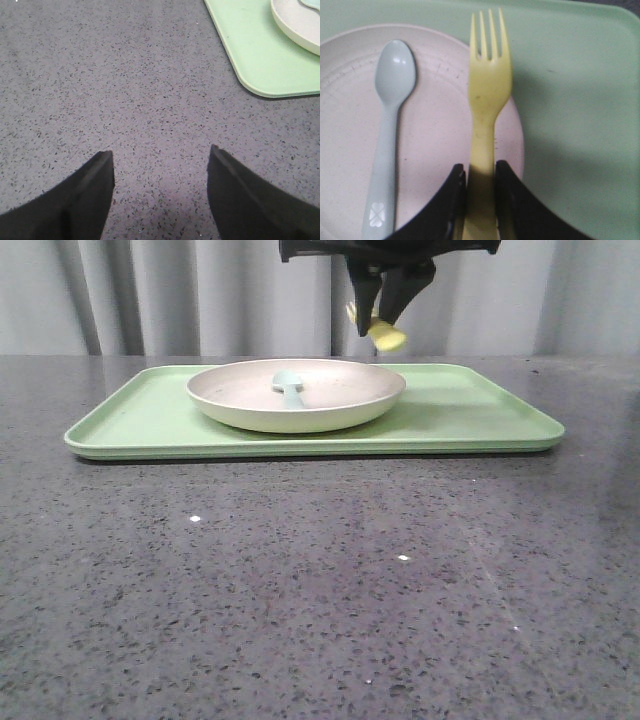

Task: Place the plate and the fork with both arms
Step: 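Lift the fork with the right gripper and move it beside the plate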

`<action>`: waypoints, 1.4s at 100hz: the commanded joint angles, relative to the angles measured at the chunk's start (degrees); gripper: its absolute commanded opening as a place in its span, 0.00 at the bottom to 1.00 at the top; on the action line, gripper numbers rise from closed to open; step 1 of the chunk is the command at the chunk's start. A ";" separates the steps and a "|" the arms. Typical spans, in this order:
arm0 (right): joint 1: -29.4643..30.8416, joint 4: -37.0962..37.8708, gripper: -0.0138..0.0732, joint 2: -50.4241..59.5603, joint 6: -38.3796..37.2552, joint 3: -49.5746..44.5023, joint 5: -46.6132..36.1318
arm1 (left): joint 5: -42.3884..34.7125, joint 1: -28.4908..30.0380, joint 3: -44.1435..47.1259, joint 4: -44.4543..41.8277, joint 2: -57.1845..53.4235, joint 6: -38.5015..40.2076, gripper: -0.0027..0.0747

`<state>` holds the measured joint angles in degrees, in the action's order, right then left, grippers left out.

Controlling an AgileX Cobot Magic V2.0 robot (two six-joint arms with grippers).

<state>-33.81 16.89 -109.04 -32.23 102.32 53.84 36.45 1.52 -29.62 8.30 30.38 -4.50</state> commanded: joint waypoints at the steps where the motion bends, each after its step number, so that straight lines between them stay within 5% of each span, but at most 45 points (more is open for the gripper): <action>1: 0.51 3.59 0.20 4.40 0.15 1.69 -0.97 | -3.64 0.04 -1.56 0.58 0.02 0.26 0.56; 58: 6.86 2.69 0.20 6.39 3.67 -0.96 2.12 | -3.64 0.04 -1.56 0.58 0.02 0.26 0.56; 91: 10.21 -2.55 0.20 9.45 3.67 -13.49 -8.21 | -3.64 0.04 -1.56 0.58 0.02 0.26 0.56; 140: 10.21 -6.81 0.20 9.19 6.31 -15.25 -13.02 | -3.64 0.04 -1.56 0.58 0.02 0.26 0.56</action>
<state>-23.93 9.48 -103.22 -26.66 85.80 43.80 36.45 1.52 -29.62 8.30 30.38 -4.50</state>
